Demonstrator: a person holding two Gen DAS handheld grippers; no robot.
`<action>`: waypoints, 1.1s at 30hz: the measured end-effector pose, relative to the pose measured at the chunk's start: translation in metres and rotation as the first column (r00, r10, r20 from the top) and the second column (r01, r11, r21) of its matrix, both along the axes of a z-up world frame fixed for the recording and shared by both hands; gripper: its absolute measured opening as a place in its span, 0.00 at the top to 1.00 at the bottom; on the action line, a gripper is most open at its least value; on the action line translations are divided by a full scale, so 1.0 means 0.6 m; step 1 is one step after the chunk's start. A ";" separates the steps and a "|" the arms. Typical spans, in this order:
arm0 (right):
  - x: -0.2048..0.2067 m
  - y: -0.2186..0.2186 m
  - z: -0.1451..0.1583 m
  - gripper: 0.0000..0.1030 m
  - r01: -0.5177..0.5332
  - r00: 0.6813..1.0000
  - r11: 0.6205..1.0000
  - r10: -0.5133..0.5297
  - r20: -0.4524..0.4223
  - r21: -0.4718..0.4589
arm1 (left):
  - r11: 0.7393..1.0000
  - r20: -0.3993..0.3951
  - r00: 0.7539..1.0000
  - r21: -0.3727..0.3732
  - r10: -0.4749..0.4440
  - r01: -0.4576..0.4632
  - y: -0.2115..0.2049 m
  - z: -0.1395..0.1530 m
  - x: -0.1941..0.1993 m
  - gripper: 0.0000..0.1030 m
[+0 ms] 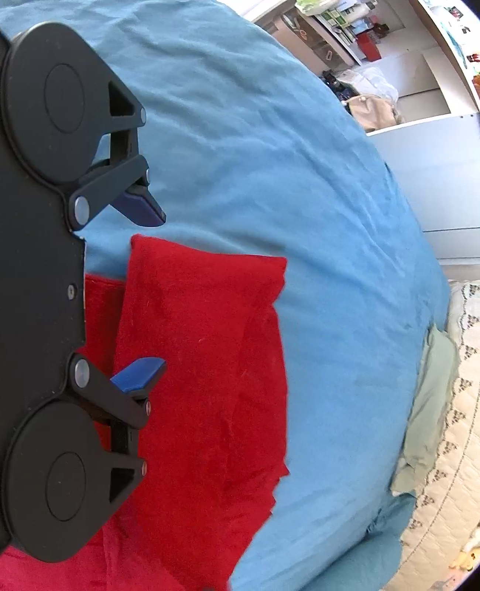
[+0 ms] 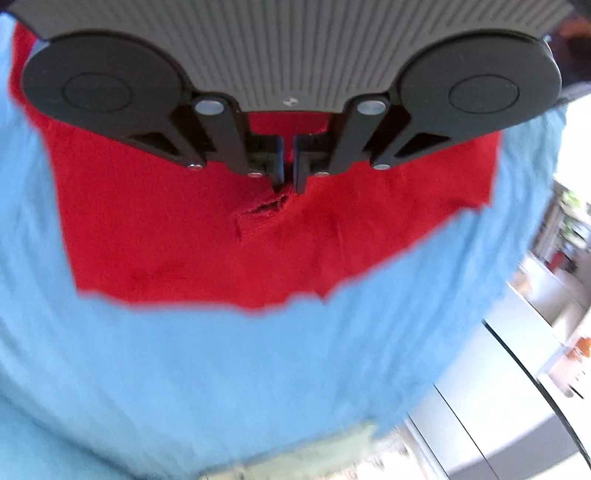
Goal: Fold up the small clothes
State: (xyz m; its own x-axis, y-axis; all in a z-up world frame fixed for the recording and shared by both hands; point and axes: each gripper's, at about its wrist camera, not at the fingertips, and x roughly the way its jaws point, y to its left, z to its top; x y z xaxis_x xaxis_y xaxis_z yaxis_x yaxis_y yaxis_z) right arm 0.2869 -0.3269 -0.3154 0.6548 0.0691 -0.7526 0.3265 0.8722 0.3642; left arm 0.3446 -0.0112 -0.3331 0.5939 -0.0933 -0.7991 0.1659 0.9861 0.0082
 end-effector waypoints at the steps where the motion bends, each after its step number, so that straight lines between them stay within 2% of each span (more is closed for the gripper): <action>1: -0.004 -0.009 0.017 0.81 0.006 1.000 1.000 -0.006 0.027 -0.006 | 1.000 0.008 1.000 0.002 -0.005 0.005 -0.001 0.004 -0.001 0.21; 5: -0.045 -0.055 0.077 0.81 0.036 0.993 0.996 -0.026 0.113 -0.087 | 1.000 0.019 0.999 0.008 -0.026 0.025 -0.008 0.007 -0.004 0.21; 7: -0.065 -0.072 0.082 0.81 0.043 0.993 0.986 -0.025 0.112 -0.163 | 0.999 0.009 0.999 0.015 -0.033 0.033 -0.015 0.000 -0.004 0.21; 9: -0.076 -0.085 0.061 0.81 0.050 0.997 0.977 -0.037 0.066 -0.207 | 0.999 0.001 0.999 0.021 -0.038 0.038 -0.023 -0.008 -0.004 0.21; 14: -0.093 -0.116 -0.025 0.81 0.078 0.995 0.968 -0.092 -0.049 -0.239 | 0.998 -0.015 0.999 0.028 -0.048 0.049 -0.039 -0.018 0.001 0.21; 18: -0.097 -0.113 -0.056 0.77 0.082 0.989 0.970 -0.107 -0.101 -0.228 | 0.996 -0.007 0.996 0.018 -0.086 0.086 -0.052 -0.008 0.008 0.21; 19: -0.100 -0.113 -0.056 0.69 0.100 0.984 0.968 -0.130 -0.119 -0.232 | 0.995 -0.001 0.995 0.016 -0.102 0.102 -0.057 -0.003 0.010 0.21; 20: -0.103 -0.113 -0.054 0.48 0.119 0.980 0.965 -0.152 -0.126 -0.233 | 0.993 0.006 0.993 0.014 -0.119 0.119 -0.063 0.003 0.011 0.21; 21: -0.106 -0.119 -0.050 0.37 0.140 0.978 0.962 -0.171 -0.121 -0.233 | 0.990 0.012 0.990 0.005 -0.140 0.140 -0.070 0.010 0.013 0.20; 22: -0.115 -0.119 -0.038 0.22 0.164 0.979 0.958 -0.187 -0.082 -0.235 | 0.986 0.014 0.986 -0.014 -0.164 0.164 -0.077 0.017 0.017 0.20; 23: -0.118 -0.117 -0.026 0.12 0.174 0.981 0.956 -0.189 -0.041 -0.237 | 0.982 0.011 0.982 -0.036 -0.187 0.187 -0.083 0.020 0.022 0.19; 25: -0.119 -0.108 -0.006 0.04 0.155 0.988 0.958 -0.156 0.014 -0.243 | 0.970 0.007 0.973 -0.080 -0.229 0.229 -0.099 0.024 0.034 0.15; 27: -0.103 -0.095 0.004 0.03 0.091 0.996 0.968 -0.082 0.045 -0.234 | 0.960 -0.007 0.966 -0.112 -0.258 0.256 -0.116 0.016 0.050 0.13; 31: -0.063 -0.074 -0.014 0.03 -0.039 0.997 0.980 0.050 0.053 -0.198 | 0.959 -0.054 0.966 -0.143 -0.253 0.244 -0.136 -0.030 0.082 0.13; 33: -0.042 -0.073 -0.034 0.03 -0.058 0.997 0.976 0.066 0.029 -0.210 | 0.964 -0.088 0.967 -0.141 -0.239 0.226 -0.139 -0.054 0.094 0.13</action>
State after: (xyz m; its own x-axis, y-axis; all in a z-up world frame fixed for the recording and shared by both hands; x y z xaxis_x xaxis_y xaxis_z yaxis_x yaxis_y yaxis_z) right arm 0.2616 -0.3709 -0.3356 0.6811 -0.0457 -0.7308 0.2594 0.9484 0.1824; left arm 0.4008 -0.0944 -0.3657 0.4582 -0.3248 -0.8274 0.3842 0.9118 -0.1452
